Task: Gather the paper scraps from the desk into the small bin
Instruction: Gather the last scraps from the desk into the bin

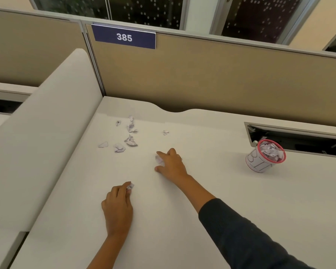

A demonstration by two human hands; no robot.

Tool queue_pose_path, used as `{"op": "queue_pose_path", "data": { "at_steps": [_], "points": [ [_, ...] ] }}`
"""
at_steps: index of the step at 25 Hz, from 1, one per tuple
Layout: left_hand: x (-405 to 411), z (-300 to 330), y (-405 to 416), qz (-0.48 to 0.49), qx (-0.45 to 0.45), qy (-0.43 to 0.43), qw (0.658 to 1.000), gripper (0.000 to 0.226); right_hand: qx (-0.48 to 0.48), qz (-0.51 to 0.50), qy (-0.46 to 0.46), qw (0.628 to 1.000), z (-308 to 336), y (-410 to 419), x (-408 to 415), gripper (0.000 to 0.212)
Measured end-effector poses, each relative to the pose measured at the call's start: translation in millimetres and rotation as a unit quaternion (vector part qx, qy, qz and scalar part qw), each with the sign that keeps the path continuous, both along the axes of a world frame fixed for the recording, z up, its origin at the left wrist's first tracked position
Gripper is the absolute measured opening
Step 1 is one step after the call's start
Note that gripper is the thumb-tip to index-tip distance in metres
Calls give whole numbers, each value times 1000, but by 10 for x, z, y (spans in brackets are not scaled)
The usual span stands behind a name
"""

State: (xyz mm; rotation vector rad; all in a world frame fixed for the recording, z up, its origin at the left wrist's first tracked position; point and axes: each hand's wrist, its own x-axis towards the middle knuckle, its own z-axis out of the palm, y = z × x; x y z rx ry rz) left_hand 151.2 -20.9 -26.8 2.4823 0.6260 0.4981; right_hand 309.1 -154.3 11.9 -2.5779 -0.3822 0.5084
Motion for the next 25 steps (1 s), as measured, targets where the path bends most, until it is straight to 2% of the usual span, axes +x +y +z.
{"op": "queue_pose_path", "data": {
  "at_steps": [3, 5, 7, 9, 10, 12, 15, 18, 21, 25],
  "points": [
    [1, -3, 17, -3, -5, -2, 1000, 19, 9, 38, -66, 997, -57, 32, -68, 26],
    [0, 0, 20, -6, -8, -3, 1000, 19, 31, 37, -95, 994, -82, -46, -151, 22],
    [-5, 16, 17, -6, -19, -7, 1000, 18, 76, -6, -81, 994, -63, -154, -243, 18],
    [-16, 56, 13, -4, -51, -10, 999, 17, 176, -115, -9, 978, -36, -286, -356, 10],
    [-23, 85, 16, -3, -79, -15, 997, 16, 245, -186, 51, 950, -18, -361, -422, 6],
    [-40, 172, 5, 9, -188, -36, 981, 13, 390, -304, 188, 849, 44, -502, -582, 6],
    [-33, 421, -177, 0, -413, -1, 911, 5, 530, -393, 331, 675, 117, -653, -836, 6],
    [-72, 669, -592, -83, -519, 31, 850, 8, 594, -434, 394, 550, 198, -746, -1047, 9],
    [-161, 812, -969, -144, -520, 22, 842, 5, 618, -447, 414, 496, 282, -811, -1203, 19],
    [-270, 864, -1225, -157, -435, 22, 886, 18, 640, -474, 425, 430, 365, -891, -1320, 21]
  ]
}}
